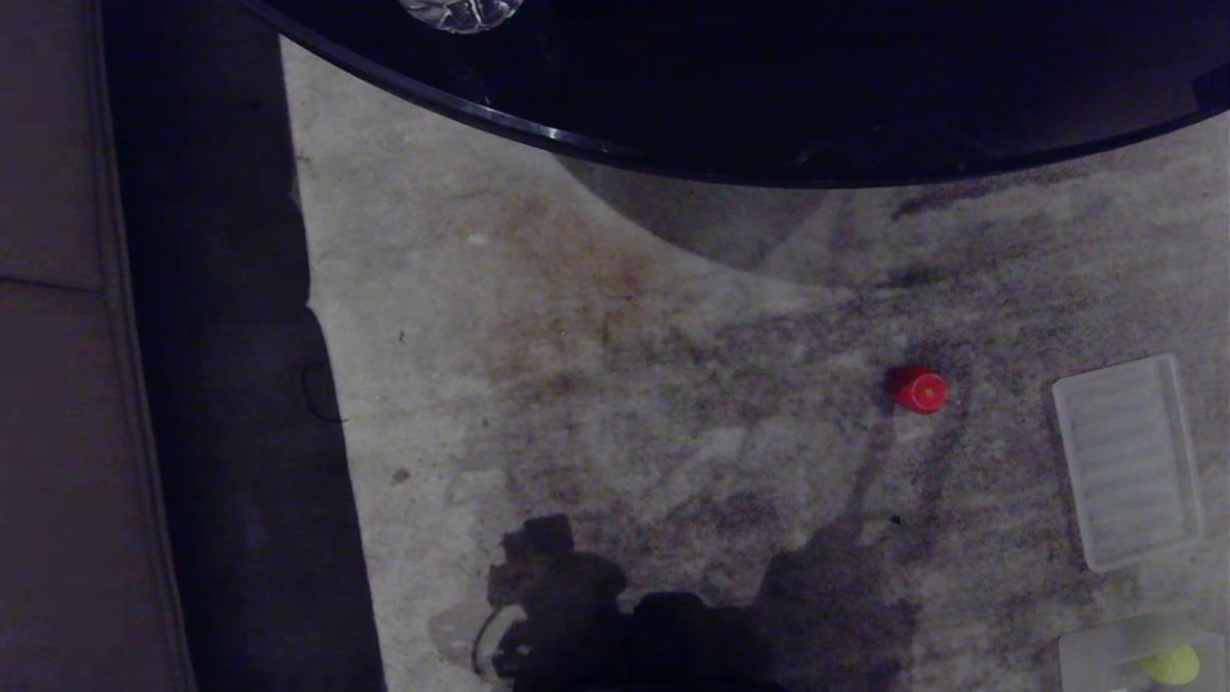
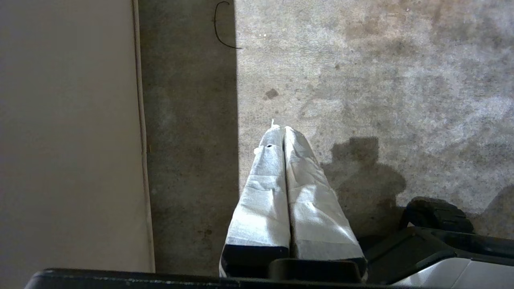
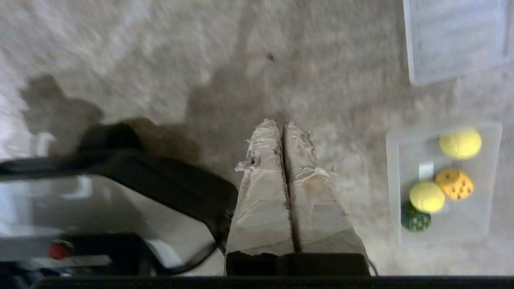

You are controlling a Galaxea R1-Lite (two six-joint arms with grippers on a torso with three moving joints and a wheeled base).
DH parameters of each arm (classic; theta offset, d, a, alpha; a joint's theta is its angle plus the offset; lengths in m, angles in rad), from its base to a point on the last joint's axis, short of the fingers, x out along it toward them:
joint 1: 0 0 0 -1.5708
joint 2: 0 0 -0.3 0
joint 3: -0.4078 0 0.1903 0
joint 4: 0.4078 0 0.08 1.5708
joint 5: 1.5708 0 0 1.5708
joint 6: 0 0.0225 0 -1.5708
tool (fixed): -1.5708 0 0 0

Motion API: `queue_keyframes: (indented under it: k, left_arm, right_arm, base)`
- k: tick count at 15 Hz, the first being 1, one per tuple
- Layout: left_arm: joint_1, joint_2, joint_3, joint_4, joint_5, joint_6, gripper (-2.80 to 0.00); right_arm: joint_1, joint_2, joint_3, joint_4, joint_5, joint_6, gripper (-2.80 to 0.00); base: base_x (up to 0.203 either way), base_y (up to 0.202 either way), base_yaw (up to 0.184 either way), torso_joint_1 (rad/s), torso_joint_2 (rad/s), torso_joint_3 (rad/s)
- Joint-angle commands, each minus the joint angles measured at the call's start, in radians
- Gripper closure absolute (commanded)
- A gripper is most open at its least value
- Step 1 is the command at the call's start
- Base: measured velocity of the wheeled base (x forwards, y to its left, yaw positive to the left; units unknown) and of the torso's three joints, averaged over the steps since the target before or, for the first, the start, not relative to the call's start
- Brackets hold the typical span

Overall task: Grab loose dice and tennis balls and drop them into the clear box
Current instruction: Pick up toys out of the box

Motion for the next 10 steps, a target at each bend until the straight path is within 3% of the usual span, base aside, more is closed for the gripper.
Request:
queue_keyframes:
  k: [1, 5, 10]
  left_arm:
    - [0.000, 0.000, 0.002, 0.000, 0.001, -0.001, 0.00]
    - [0.000, 0.000, 0.002, 0.000, 0.001, -0.001, 0.00]
    - [0.000, 0.000, 0.002, 0.000, 0.001, -0.001, 0.00]
  right_arm:
    - [0.000, 0.268, -0.061, -0.043, 0.002, 0.011, 0.00]
    - [0.004, 0.721, -0.095, -0.295, 0.003, 0.066, 0.00]
    - [0.020, 1.277, -0.142, -0.740, 0.000, 0.151, 0.00]
  base:
    - [0.000, 0.000, 0.000, 0.000, 0.00, 0.000]
    - [0.000, 0.000, 0.000, 0.000, 0.00, 0.000]
    - [0.000, 0.000, 0.000, 0.000, 0.00, 0.000]
